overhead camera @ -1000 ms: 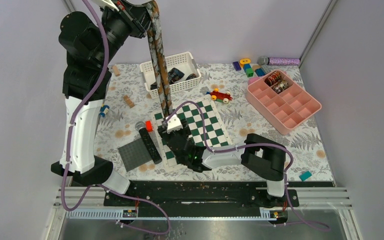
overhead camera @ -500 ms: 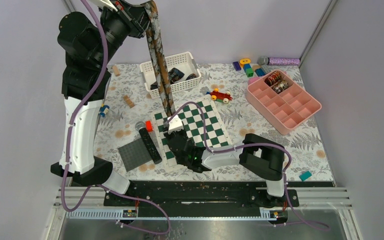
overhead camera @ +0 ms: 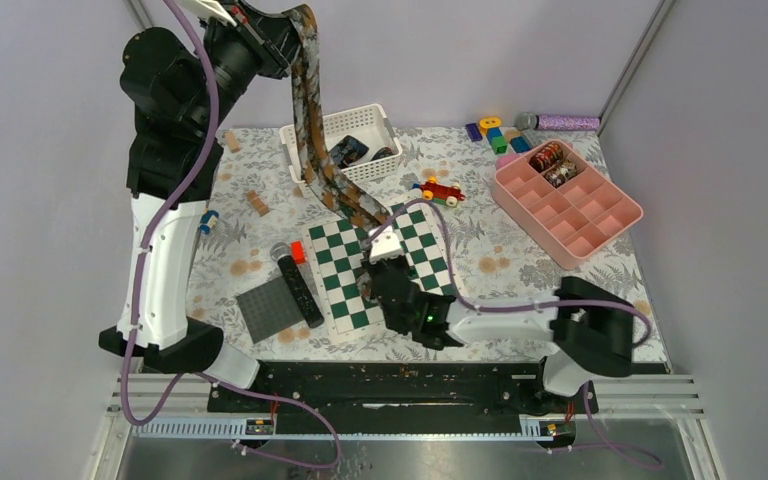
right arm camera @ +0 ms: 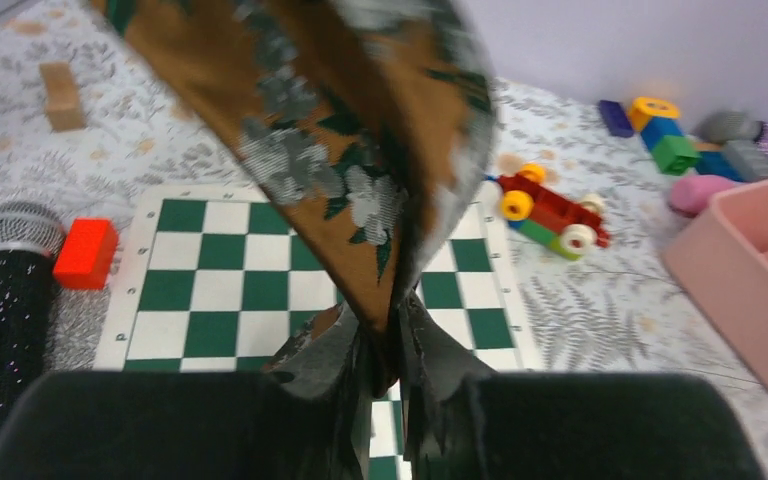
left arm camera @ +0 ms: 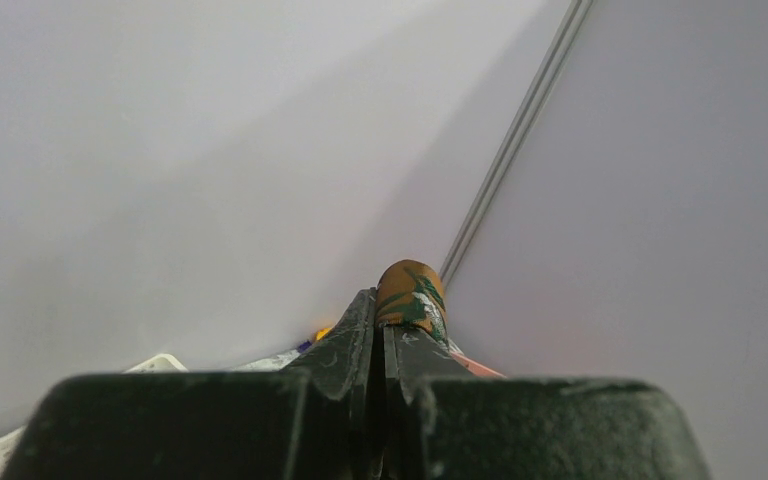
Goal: Roll the ties
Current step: Flatten out the tie at the center of the board.
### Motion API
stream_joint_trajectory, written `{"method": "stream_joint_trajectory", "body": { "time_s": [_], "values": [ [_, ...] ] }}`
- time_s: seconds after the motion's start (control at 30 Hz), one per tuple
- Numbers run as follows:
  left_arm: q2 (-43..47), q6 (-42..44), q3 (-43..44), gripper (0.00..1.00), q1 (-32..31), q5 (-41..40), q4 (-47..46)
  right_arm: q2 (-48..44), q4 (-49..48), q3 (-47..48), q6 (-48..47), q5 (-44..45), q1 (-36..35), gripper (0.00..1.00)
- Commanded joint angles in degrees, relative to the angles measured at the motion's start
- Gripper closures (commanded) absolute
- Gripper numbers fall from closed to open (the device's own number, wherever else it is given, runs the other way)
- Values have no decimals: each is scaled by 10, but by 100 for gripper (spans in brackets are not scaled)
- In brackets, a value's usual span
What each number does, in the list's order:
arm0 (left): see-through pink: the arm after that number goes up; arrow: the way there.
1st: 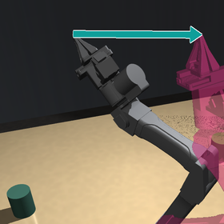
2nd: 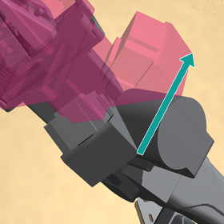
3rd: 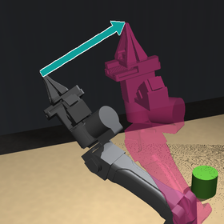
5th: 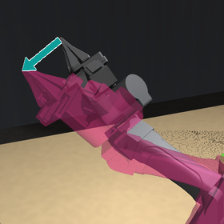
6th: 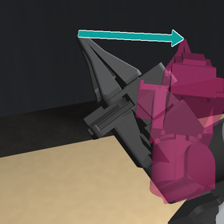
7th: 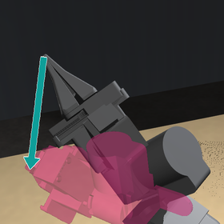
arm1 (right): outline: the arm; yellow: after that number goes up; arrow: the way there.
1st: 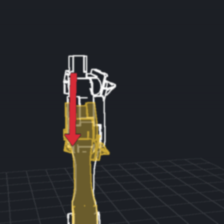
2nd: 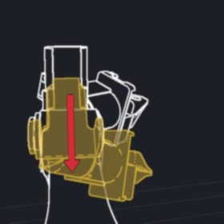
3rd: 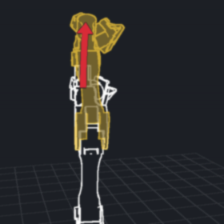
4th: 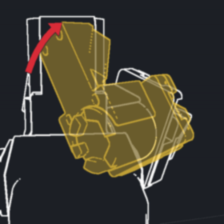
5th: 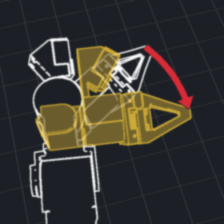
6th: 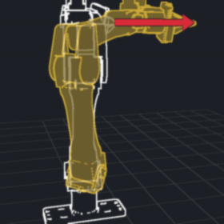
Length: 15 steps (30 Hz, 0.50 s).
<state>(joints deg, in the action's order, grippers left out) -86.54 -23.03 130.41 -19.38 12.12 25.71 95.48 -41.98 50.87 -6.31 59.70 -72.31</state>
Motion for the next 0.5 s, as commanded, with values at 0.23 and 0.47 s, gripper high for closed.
{"method": "stream_joint_trajectory", "body": {
  "time_s": [0.23,0.47],
  "values": [
    [64,-61,-194,100,-22,57,-170,-295,295,-105,116,112,51,94],
    [99,-65,-339,100,-88,2,-294,-476,414,-159,126,187,115,100]
  ]
}}
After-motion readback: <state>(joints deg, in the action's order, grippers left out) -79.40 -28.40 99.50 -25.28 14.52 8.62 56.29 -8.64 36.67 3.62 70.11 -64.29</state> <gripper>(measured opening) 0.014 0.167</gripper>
